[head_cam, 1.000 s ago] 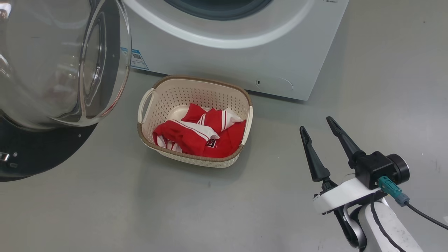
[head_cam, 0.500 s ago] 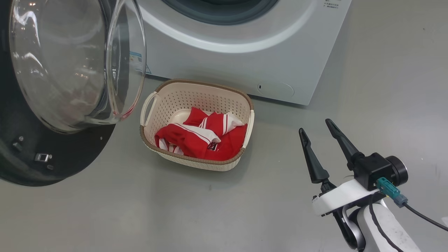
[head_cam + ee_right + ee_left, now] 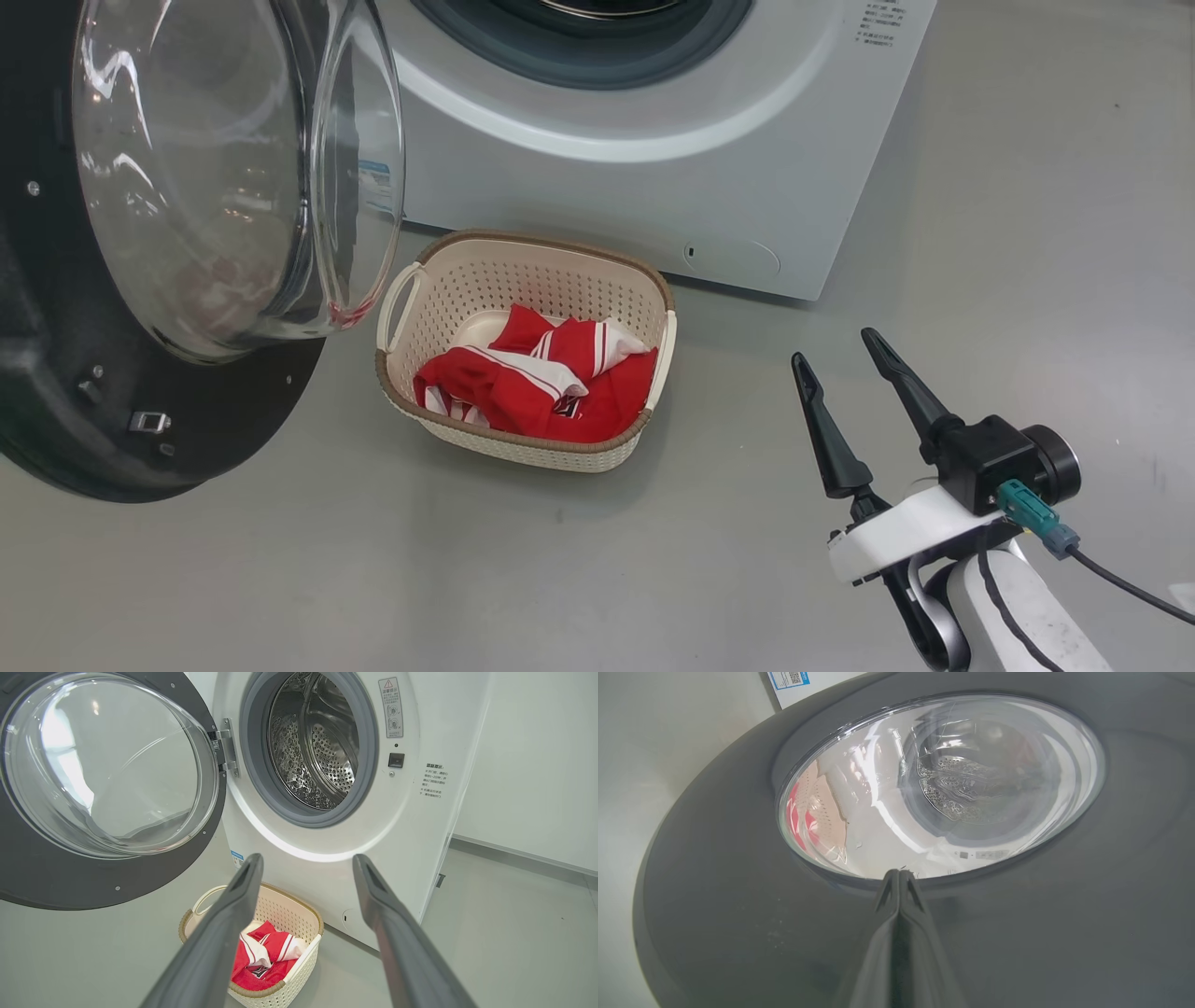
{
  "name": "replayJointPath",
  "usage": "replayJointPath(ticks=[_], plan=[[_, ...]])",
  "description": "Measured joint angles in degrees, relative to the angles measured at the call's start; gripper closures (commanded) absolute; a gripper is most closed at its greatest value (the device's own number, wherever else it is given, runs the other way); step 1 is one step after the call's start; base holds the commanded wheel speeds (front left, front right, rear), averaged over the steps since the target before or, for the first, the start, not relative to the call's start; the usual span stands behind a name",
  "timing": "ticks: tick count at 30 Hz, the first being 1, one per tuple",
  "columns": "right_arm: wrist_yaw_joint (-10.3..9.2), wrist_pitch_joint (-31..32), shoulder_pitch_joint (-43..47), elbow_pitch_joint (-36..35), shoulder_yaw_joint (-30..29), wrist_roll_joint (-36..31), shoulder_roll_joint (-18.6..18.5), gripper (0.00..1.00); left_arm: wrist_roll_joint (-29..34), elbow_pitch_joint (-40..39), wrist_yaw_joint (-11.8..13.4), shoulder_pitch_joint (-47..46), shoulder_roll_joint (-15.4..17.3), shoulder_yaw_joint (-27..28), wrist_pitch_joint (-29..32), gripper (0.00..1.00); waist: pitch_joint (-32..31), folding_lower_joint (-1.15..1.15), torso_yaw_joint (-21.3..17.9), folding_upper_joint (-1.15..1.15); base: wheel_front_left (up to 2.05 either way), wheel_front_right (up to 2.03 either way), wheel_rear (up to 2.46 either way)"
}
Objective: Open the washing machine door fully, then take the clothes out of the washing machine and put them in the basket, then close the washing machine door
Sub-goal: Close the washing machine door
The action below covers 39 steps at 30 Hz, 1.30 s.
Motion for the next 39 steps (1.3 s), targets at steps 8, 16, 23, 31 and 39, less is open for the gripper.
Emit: replayJointPath(ticks=[8, 16, 23, 31, 39], plan=[[-0.01, 0.0, 0.2, 0.0, 0.1, 0.4, 0.3, 0.0, -0.2, -12.3, 0.0, 1.4, -1.1, -1.5, -3.6, 1.0, -0.6, 0.0, 0.0, 0.0, 0.0, 0.0, 0.0], [-0.58, -0.1, 1.0, 0.0, -0.7, 0.5, 0.2, 0.0, 2.4, -29.9, -0.1, 6.3, -2.4, -5.9, -16.9, 1.0, -0.6, 0.0, 0.4, 0.0, 0.0, 0.0, 0.0], [-0.89, -0.3, 1.1, 0.0, -1.0, 0.6, -0.1, 0.0, 8.9, -42.9, -0.1, 15.2, -2.9, -15.4, -26.4, 1.0, -1.1, 0.0, 1.7, 0.0, 0.0, 0.0, 0.0], [-0.89, -0.3, 1.7, 0.0, -0.8, 0.9, 0.0, 0.0, 16.6, -51.3, -0.2, 27.5, 0.0, -20.8, -40.6, 1.0, -1.6, 0.0, 2.8, 0.0, 0.0, 0.0, 0.0], [-0.89, -0.5, 2.1, 0.0, -0.9, 1.0, 0.0, 0.0, 20.9, -55.2, -0.2, 37.5, -1.2, -23.9, -55.9, 1.0, -2.0, 0.0, 3.2, 0.0, 0.0, 0.0, 0.0]])
